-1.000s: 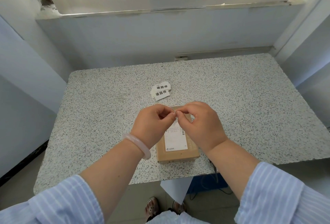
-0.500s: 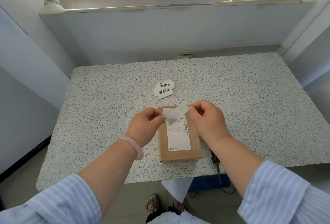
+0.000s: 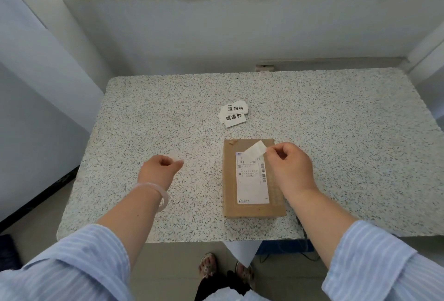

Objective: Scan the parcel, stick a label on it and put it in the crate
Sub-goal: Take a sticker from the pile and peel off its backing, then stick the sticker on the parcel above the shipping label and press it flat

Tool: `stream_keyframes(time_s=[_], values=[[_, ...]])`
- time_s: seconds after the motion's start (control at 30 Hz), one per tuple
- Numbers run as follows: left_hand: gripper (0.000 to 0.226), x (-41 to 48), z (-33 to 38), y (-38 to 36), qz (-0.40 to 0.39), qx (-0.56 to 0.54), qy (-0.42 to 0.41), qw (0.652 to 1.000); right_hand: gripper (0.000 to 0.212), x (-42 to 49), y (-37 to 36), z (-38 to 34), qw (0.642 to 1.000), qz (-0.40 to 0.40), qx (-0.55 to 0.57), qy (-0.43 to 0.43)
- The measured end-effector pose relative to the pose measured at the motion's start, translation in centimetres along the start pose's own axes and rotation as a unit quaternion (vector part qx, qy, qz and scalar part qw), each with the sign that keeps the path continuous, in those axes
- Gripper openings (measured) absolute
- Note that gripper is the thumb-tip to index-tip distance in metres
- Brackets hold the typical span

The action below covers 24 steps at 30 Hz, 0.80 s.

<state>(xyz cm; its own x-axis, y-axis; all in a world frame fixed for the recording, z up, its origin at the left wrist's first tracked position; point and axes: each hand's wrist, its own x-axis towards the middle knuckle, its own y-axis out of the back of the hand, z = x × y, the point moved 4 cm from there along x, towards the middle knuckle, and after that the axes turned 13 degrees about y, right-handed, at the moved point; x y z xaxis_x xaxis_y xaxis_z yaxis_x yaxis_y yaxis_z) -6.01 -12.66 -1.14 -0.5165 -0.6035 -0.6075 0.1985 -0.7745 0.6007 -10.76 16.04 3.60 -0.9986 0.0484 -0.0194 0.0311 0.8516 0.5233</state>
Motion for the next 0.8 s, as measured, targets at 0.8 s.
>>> stream_keyframes(time_s=[0.8], values=[[0.023, -8.8, 6.2, -8.8, -0.303, -0.147, -0.037, 0.941, 0.011, -0.6, -1.4, -0.9, 0.987, -0.061, -0.069, 0.130]])
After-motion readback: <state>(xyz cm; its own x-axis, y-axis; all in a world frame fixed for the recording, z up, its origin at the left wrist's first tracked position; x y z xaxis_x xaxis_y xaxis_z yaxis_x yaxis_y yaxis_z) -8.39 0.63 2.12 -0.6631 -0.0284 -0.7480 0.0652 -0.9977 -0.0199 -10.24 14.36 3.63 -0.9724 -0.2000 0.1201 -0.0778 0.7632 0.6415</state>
